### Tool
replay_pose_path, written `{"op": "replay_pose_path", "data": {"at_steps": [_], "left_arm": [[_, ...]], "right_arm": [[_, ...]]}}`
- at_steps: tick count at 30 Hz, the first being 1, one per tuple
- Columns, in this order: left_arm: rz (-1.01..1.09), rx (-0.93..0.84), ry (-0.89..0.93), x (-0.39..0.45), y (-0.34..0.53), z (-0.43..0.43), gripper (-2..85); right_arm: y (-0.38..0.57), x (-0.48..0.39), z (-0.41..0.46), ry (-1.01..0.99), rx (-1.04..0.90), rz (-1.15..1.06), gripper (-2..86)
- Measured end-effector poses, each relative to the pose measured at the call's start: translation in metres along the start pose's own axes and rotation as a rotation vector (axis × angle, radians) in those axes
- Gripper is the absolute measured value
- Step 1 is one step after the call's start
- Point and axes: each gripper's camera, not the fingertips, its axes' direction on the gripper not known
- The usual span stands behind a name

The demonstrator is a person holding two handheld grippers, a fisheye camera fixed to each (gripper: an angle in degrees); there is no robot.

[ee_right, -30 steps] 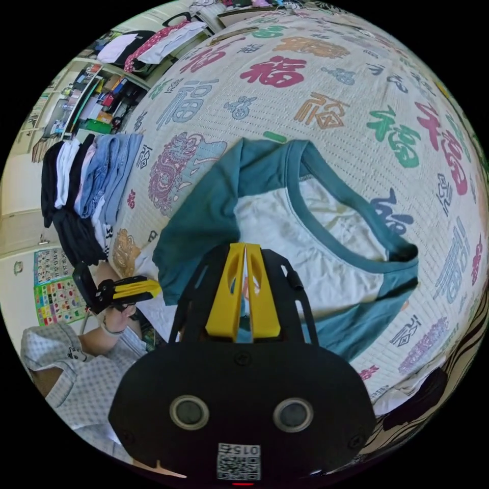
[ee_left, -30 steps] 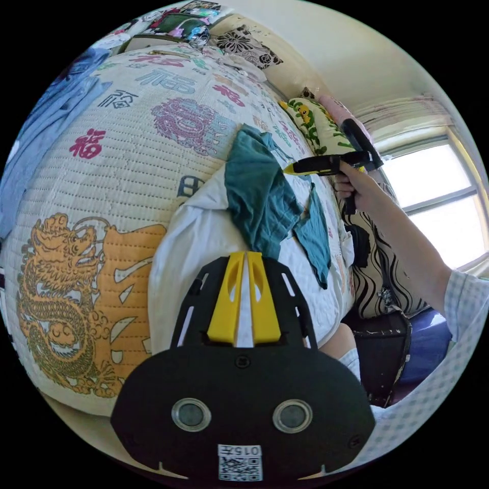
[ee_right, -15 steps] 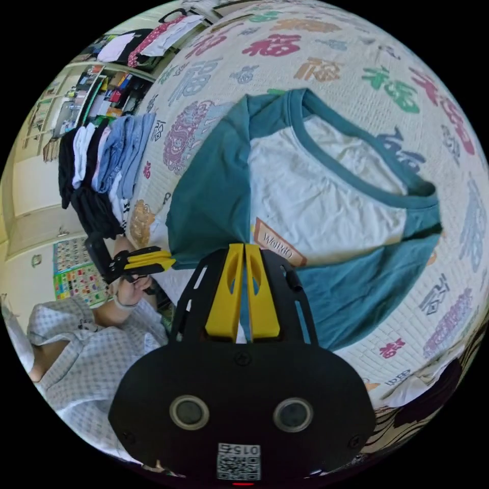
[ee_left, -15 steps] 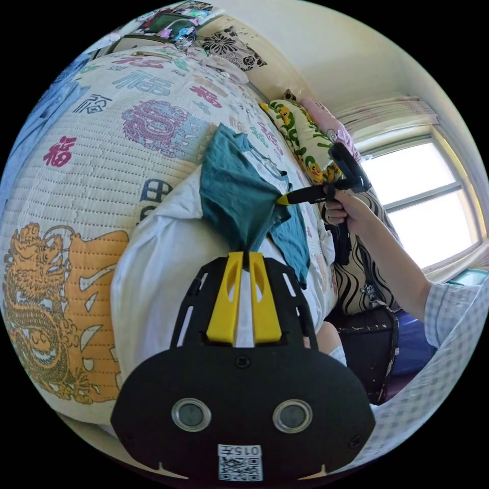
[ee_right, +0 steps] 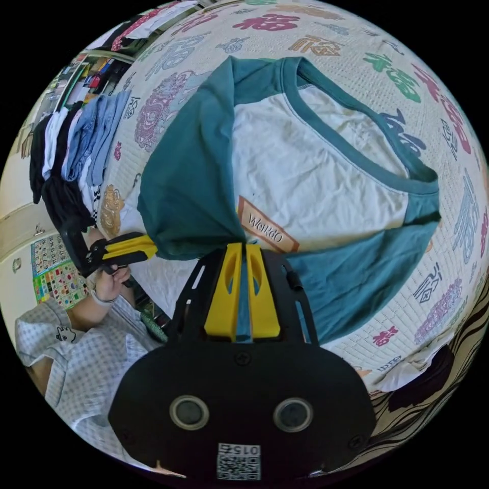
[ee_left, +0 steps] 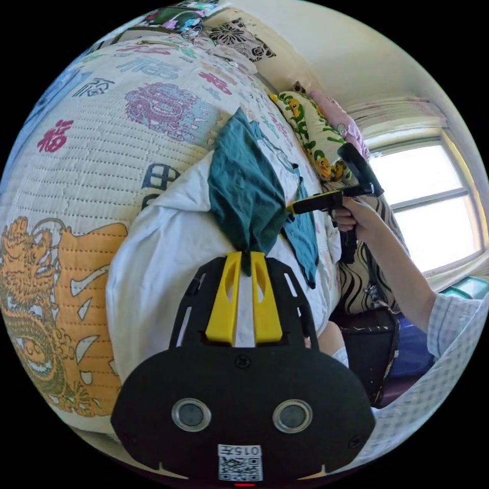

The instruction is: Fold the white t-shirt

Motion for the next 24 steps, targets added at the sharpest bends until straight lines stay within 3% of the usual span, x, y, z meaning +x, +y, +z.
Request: {"op": "replay_pose_path", "data": {"at_steps": [3, 9, 15, 19, 21, 24], "left_arm": [[-0.039, 0.075, 0.087, -0.004, -0.004, -0.009, 1.1], [-0.047, 0.183, 0.179, 0.009, -0.007, -0.027, 0.4], [-0.06, 0.02, 0.13, 0.01, -0.016, 0.013, 0.7], [0.065, 0.106, -0.029, 0.045, -0.02, 0.008, 1.0], [0.145, 0.112, -0.067, 0.063, -0.03, 0.009, 1.3], [0.201, 0.045, -0.092, 0.078, -0.053, 0.029, 1.9]], "right_arm": [[0.009, -0.005, -0.026, -0.031, 0.038, -0.009, -0.6], [0.034, 0.0, -0.087, -0.371, 0.208, -0.034, -0.6], [0.032, 0.002, -0.059, -0.177, 0.037, 0.039, -0.2], [0.042, -0.023, -0.083, -0.01, 0.183, 0.051, 0.0], [0.043, -0.042, -0.096, -0.06, 0.245, -0.028, 0.0], [0.028, -0.064, -0.087, -0.108, 0.139, -0.123, 0.4]]}}
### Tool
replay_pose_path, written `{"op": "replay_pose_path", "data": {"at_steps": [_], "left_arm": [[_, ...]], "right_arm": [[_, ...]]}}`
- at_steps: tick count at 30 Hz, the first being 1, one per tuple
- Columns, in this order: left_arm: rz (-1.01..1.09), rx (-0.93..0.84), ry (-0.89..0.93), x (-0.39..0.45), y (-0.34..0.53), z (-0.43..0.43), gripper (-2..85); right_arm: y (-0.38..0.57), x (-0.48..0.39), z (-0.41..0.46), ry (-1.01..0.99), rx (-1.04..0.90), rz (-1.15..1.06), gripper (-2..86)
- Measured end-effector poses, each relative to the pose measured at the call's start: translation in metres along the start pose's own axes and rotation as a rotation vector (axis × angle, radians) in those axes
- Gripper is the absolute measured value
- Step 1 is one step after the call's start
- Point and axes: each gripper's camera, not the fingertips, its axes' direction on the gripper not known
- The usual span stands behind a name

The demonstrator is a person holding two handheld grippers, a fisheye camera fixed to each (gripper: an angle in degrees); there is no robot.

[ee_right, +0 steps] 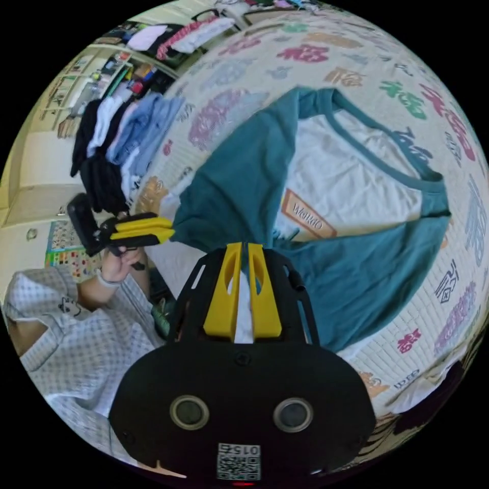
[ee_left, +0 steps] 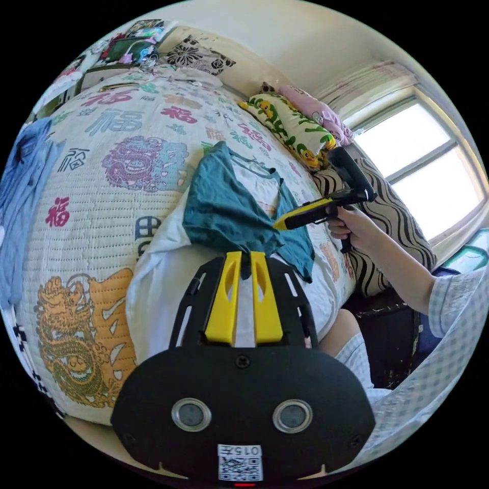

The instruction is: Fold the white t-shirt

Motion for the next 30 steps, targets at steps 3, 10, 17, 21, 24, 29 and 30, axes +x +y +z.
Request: {"op": "replay_pose_path", "data": {"at_steps": [3, 10, 17, 21, 24, 29, 30], "left_arm": [[0.015, -0.13, -0.001, 0.005, -0.012, 0.017, 2.7], [0.059, -0.104, -0.016, 0.031, -0.029, 0.012, 2.7], [0.087, -0.243, -0.144, 0.032, -0.074, 0.092, 1.9], [0.2, -0.185, -0.153, 0.05, -0.099, 0.078, 3.7], [0.289, -0.04, -0.169, 0.059, -0.154, 0.063, 8.9], [0.248, -0.187, -0.18, 0.057, -0.272, 0.126, 11.5], [0.24, -0.205, -0.183, 0.057, -0.28, 0.136, 11.5]], "right_arm": [[-0.009, -0.002, 0.018, 0.097, -0.117, 0.015, -0.7], [-0.054, -0.016, -0.075, -0.043, 0.168, -0.01, -0.5], [-0.135, -0.039, -0.05, 0.158, -0.008, -0.001, -0.5], [-0.104, -0.027, -0.106, 0.091, 0.186, -0.019, 1.5], [-0.069, 0.009, -0.157, 0.308, 0.275, 0.11, 5.3], [-0.051, 0.075, -0.203, 0.198, 0.302, 0.392, 9.4], [-0.053, 0.077, -0.204, 0.19, 0.295, 0.405, 10.2]]}}
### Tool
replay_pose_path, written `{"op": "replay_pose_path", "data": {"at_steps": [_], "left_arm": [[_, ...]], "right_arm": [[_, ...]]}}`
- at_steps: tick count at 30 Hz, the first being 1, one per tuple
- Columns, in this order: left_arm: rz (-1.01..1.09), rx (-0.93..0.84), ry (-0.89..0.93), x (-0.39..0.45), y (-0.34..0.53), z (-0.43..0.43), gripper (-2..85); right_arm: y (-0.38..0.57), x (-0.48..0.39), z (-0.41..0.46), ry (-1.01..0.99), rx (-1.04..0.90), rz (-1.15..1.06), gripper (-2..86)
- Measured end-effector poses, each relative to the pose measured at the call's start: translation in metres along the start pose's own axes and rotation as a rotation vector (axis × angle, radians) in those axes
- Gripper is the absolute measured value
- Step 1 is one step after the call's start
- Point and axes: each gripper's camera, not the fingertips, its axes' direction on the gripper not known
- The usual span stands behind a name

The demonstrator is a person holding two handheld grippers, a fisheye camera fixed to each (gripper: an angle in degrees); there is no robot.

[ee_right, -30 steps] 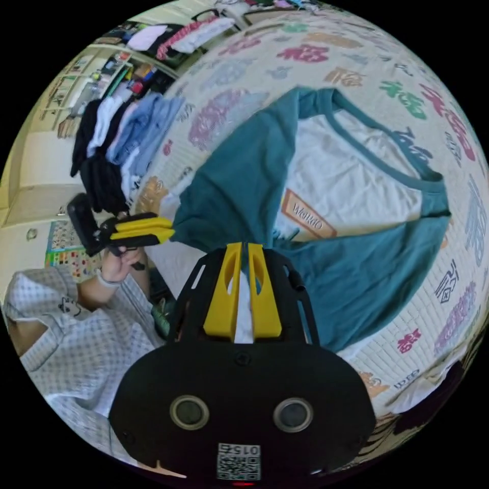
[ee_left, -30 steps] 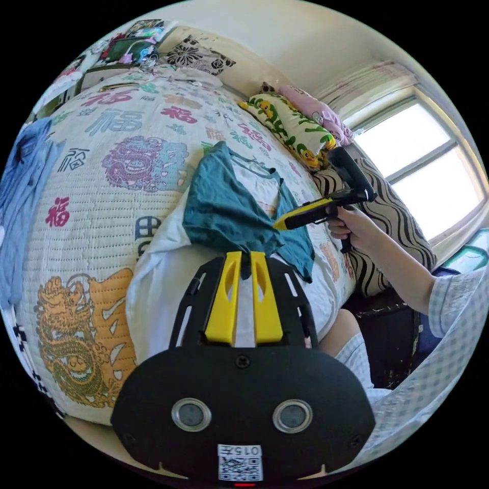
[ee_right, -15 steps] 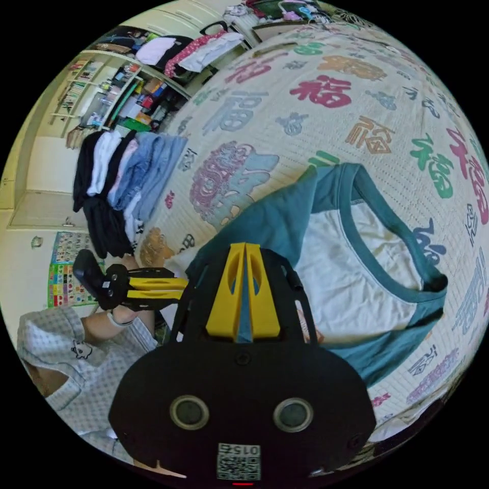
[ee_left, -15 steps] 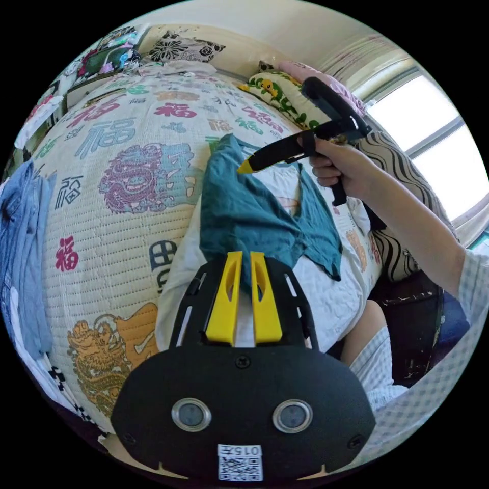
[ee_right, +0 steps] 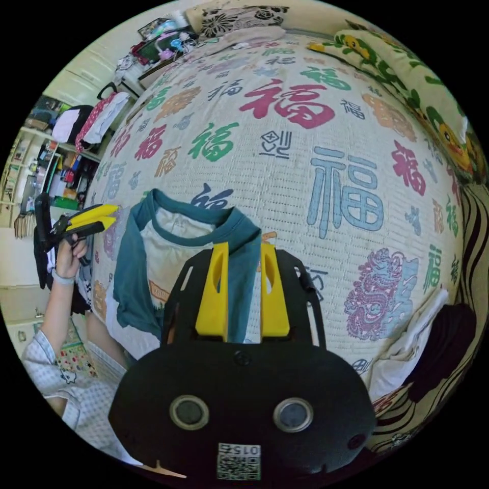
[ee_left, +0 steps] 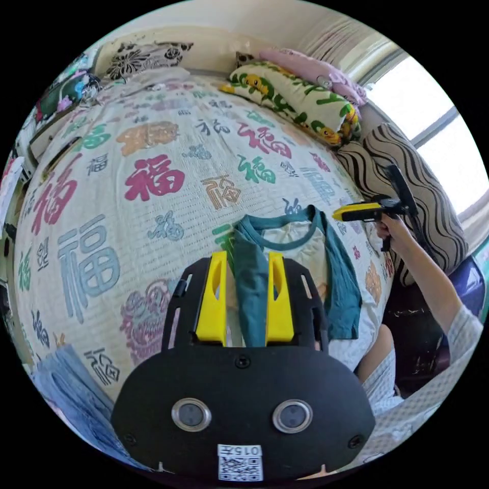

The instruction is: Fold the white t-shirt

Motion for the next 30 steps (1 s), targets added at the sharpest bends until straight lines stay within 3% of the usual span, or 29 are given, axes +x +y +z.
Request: {"op": "replay_pose_path", "data": {"at_steps": [4, 6, 7, 10, 21, 24, 26, 30], "left_arm": [[-0.072, -0.125, 0.001, -0.004, -0.036, 0.049, 10.7], [-0.074, -0.154, -0.013, 0.0, -0.039, 0.059, 7.3], [-0.037, -0.156, -0.057, 0.006, -0.042, 0.058, 2.5], [0.074, -0.212, -0.026, 0.021, -0.05, 0.06, 1.0], [0.243, -0.127, -0.234, 0.061, -0.11, 0.0, -0.2], [0.232, -0.038, -0.331, 0.069, -0.128, -0.022, -0.2], [0.202, 0.088, -0.323, 0.07, -0.134, -0.049, -0.2], [0.229, 0.126, -0.261, 0.072, -0.118, -0.07, 0.0]], "right_arm": [[-0.021, -0.006, 0.017, -0.035, -0.116, 0.044, 11.1], [-0.022, -0.016, 0.011, 0.052, -0.108, 0.06, 8.2], [-0.022, -0.027, 0.007, 0.093, -0.117, 0.012, 6.0], [-0.02, -0.055, -0.005, 0.112, -0.174, -0.113, 0.9], [-0.047, -0.085, -0.124, 0.266, -0.023, -0.076, -1.0], [-0.055, -0.098, -0.169, 0.316, 0.096, -0.043, -1.0], [-0.055, -0.101, -0.204, 0.289, 0.18, 0.009, -0.9], [-0.033, -0.107, -0.232, 0.22, 0.191, -0.012, -0.9]]}}
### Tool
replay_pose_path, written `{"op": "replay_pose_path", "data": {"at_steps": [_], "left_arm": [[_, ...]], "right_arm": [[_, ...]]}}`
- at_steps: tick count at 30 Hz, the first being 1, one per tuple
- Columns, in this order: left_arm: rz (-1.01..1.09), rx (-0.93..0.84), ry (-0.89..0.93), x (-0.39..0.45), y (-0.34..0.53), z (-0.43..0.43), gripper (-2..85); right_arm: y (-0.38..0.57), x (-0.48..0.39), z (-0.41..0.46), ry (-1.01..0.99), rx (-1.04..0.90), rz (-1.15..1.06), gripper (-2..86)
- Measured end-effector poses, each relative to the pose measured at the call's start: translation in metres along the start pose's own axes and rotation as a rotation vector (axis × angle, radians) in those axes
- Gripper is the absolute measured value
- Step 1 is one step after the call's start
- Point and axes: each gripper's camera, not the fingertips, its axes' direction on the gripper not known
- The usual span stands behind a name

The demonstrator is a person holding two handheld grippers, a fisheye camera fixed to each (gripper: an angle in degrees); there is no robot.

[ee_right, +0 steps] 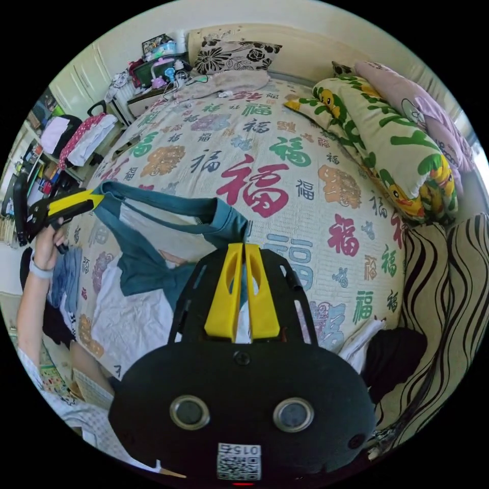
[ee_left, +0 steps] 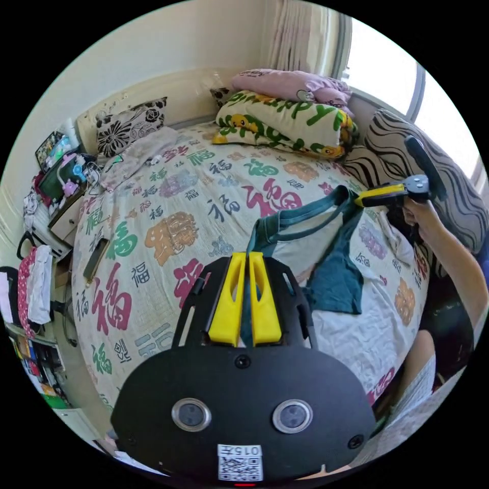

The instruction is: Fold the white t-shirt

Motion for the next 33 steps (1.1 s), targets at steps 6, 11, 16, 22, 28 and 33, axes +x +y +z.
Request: {"op": "replay_pose_path", "data": {"at_steps": [6, 11, 16, 22, 28, 33], "left_arm": [[0.065, 0.112, 0.194, 0.011, 0.107, -0.042, 0.1], [0.111, -0.013, 0.348, 0.053, 0.237, -0.056, 0.2], [0.042, -0.117, 0.352, 0.081, 0.324, -0.052, 0.2], [-0.083, -0.075, 0.273, 0.074, 0.364, -0.074, 1.9], [-0.26, -0.068, 0.253, 0.05, 0.38, -0.108, 7.4], [-0.22, -0.043, 0.339, 0.062, 0.367, -0.107, 6.4]], "right_arm": [[0.123, -0.01, -0.049, -0.248, 0.066, -0.113, -0.8], [0.277, -0.052, -0.058, -0.353, -0.009, -0.221, -0.8], [0.364, -0.086, -0.036, -0.337, -0.128, -0.207, -0.8], [0.4, -0.101, -0.052, -0.256, -0.1, -0.215, 0.2], [0.406, -0.096, -0.08, -0.069, -0.106, -0.172, 0.9], [0.393, -0.095, -0.082, -0.267, -0.055, -0.167, -0.3]]}}
